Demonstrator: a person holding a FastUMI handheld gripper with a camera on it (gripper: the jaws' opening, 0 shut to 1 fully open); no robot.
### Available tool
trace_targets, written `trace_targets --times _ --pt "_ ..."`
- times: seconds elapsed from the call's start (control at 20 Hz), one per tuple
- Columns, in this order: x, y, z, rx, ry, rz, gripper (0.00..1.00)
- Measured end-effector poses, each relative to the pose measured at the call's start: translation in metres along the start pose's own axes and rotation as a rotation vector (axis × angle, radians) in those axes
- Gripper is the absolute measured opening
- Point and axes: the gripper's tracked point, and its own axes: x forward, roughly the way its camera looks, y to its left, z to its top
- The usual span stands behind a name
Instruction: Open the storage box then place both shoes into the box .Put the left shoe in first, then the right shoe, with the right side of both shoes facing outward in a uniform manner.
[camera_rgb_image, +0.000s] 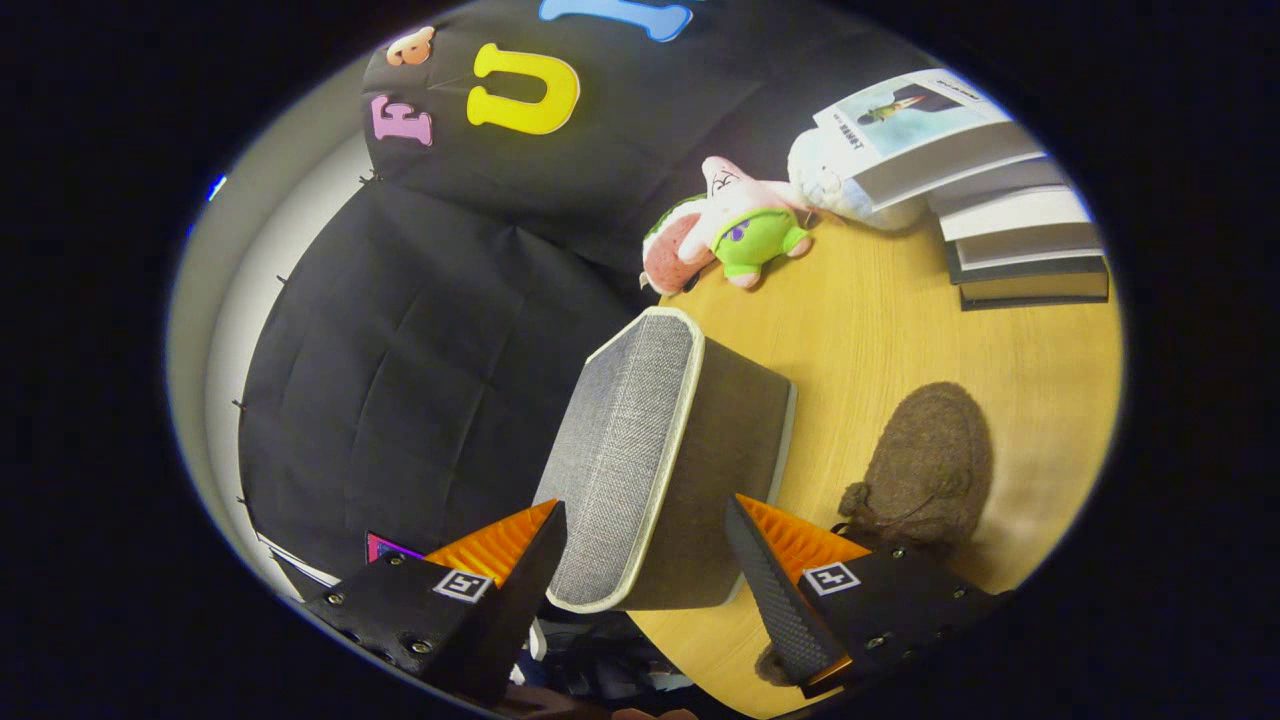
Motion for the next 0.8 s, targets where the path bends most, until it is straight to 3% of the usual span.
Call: trace_targets --times 0.65,0.7,0.75,0.8 --pt "0.033 0.010 -0.036 0.091 0.124 0.073 0.95" --pt "0.034 0.011 -0.034 0.091 0.121 0.066 0.79" --pt "0.034 0.016 -0.036 0.088 0.123 0.080 0.73" --pt "0.040 0.016 -0.038 0.088 0.126 0.074 0.59"
